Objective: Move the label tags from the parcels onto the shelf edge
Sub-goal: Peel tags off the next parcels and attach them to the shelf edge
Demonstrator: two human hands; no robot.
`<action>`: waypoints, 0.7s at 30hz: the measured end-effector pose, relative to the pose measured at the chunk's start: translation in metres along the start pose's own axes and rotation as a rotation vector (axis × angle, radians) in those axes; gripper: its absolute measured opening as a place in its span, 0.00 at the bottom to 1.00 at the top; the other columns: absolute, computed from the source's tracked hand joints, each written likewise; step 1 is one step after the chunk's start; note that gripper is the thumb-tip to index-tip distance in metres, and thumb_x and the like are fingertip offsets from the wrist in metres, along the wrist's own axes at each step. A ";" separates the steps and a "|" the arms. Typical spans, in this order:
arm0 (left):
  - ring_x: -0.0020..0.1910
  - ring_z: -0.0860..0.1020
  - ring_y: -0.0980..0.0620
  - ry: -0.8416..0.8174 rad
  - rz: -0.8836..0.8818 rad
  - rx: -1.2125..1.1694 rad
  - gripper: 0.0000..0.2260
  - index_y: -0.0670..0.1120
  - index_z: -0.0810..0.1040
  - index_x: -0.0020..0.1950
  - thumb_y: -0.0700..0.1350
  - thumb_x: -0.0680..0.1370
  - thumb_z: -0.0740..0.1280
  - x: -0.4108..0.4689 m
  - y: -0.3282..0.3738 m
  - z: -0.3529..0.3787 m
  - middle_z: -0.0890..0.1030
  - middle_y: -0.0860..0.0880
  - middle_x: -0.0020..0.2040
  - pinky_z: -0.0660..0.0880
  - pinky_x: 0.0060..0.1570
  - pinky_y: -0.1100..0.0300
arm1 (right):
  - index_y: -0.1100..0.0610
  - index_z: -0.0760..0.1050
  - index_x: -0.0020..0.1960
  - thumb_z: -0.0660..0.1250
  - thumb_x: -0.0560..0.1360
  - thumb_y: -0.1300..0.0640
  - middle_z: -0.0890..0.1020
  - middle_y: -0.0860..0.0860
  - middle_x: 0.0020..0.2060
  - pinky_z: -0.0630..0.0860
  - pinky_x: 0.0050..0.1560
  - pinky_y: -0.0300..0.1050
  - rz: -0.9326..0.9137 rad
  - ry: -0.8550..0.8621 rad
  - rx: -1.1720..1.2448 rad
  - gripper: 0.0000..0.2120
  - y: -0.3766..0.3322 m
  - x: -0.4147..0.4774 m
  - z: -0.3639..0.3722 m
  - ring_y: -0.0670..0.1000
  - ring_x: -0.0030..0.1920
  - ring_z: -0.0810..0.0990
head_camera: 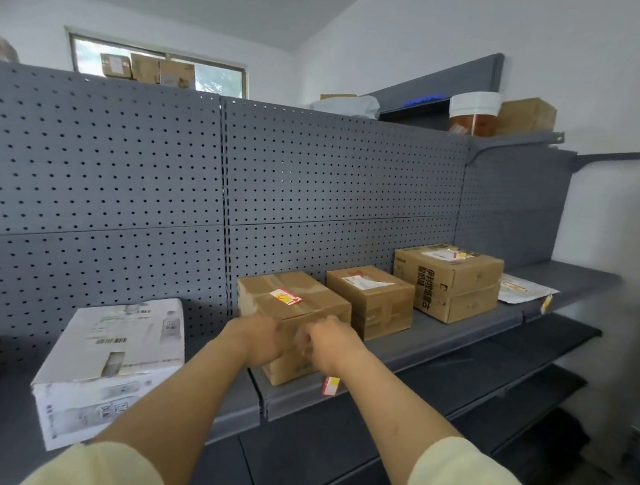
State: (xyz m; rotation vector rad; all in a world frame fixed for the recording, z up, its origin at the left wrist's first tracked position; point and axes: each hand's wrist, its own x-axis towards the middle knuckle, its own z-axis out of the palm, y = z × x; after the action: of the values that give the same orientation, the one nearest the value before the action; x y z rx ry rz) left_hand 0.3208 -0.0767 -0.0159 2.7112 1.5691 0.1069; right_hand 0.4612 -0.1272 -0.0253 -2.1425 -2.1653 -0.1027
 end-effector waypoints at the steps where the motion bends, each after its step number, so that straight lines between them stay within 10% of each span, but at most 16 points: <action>1: 0.57 0.77 0.44 -0.005 0.005 0.001 0.16 0.45 0.75 0.62 0.51 0.78 0.58 0.004 0.005 0.000 0.79 0.45 0.59 0.72 0.51 0.55 | 0.58 0.75 0.62 0.61 0.78 0.62 0.78 0.58 0.58 0.76 0.54 0.52 -0.001 0.000 -0.003 0.13 0.006 0.003 0.002 0.57 0.55 0.78; 6: 0.49 0.76 0.46 -0.001 -0.007 0.000 0.09 0.46 0.74 0.51 0.47 0.78 0.57 0.035 0.024 0.003 0.77 0.48 0.46 0.70 0.41 0.58 | 0.58 0.76 0.60 0.62 0.78 0.61 0.79 0.57 0.56 0.77 0.51 0.50 -0.018 0.020 0.017 0.12 0.042 0.023 0.009 0.57 0.52 0.79; 13: 0.57 0.76 0.46 -0.008 -0.105 -0.034 0.15 0.46 0.74 0.63 0.47 0.77 0.61 0.064 0.053 0.016 0.77 0.45 0.60 0.69 0.46 0.59 | 0.57 0.75 0.60 0.62 0.78 0.60 0.78 0.58 0.57 0.76 0.55 0.52 -0.098 0.015 0.006 0.12 0.101 0.046 0.022 0.57 0.54 0.77; 21: 0.46 0.72 0.49 0.009 -0.206 -0.087 0.11 0.44 0.76 0.56 0.45 0.76 0.62 0.074 0.080 0.037 0.79 0.45 0.52 0.69 0.45 0.59 | 0.57 0.76 0.59 0.63 0.77 0.60 0.78 0.57 0.57 0.77 0.55 0.52 -0.204 0.004 0.051 0.11 0.121 0.061 0.037 0.58 0.56 0.77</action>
State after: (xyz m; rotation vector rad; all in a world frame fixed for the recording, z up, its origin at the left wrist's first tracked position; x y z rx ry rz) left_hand 0.4290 -0.0512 -0.0459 2.4715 1.7896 0.1804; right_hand 0.5807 -0.0612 -0.0577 -1.8886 -2.3509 -0.0653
